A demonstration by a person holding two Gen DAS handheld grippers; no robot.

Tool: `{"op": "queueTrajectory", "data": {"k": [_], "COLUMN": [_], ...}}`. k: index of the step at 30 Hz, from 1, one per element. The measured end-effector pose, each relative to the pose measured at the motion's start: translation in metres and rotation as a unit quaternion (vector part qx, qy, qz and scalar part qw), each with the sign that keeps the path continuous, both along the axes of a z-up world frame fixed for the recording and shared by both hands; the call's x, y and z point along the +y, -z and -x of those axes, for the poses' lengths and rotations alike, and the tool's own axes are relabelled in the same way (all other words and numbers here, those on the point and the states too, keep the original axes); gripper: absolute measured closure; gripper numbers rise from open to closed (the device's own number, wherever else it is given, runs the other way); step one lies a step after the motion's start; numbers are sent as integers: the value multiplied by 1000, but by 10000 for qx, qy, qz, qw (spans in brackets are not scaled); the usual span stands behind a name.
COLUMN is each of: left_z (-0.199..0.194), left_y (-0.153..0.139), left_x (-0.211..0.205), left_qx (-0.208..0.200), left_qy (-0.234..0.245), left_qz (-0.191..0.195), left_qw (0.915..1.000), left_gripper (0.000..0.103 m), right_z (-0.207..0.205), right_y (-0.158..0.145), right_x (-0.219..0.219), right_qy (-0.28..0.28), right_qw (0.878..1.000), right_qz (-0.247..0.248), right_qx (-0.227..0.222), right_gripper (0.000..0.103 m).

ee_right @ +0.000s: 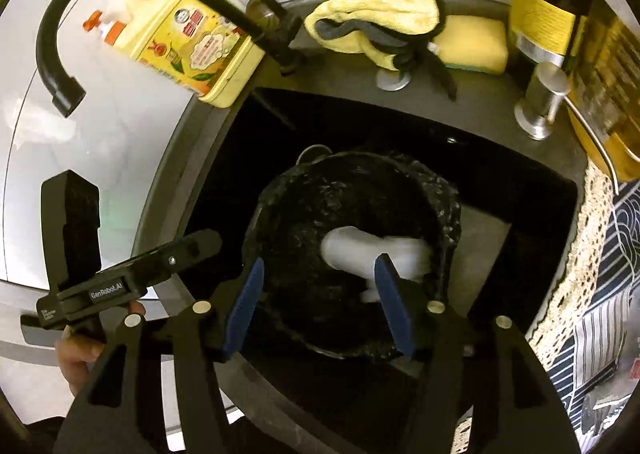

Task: Collect trash
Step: 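Open the left gripper over the bin while the right gripper drops the tissue in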

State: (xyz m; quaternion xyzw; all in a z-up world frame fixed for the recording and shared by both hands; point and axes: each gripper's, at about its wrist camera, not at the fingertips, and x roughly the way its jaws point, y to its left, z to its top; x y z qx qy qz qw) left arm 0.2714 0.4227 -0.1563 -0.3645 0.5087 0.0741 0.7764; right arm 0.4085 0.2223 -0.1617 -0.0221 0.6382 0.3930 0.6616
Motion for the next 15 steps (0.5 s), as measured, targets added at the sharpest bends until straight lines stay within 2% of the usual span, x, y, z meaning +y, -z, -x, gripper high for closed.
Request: {"op": "queueTrajectory", "data": {"k": [11, 15], "left_z": [10, 23], "left_y": [-27, -41], "left_x": [-21, -32], "left_qx": [-295, -435], "left_qy": [136, 219], "left_qz": [-153, -264], "left_qw": [9994, 9985], "left_gripper": [31, 31], "right_z": [8, 15], "right_y": [-24, -37], "right_x": [-61, -82], "right_qy": [607, 806], "right_qw": [9979, 9959], "right_qz": [-128, -191], "right_qx": [-197, -353], "right_gripper": [45, 41]}}
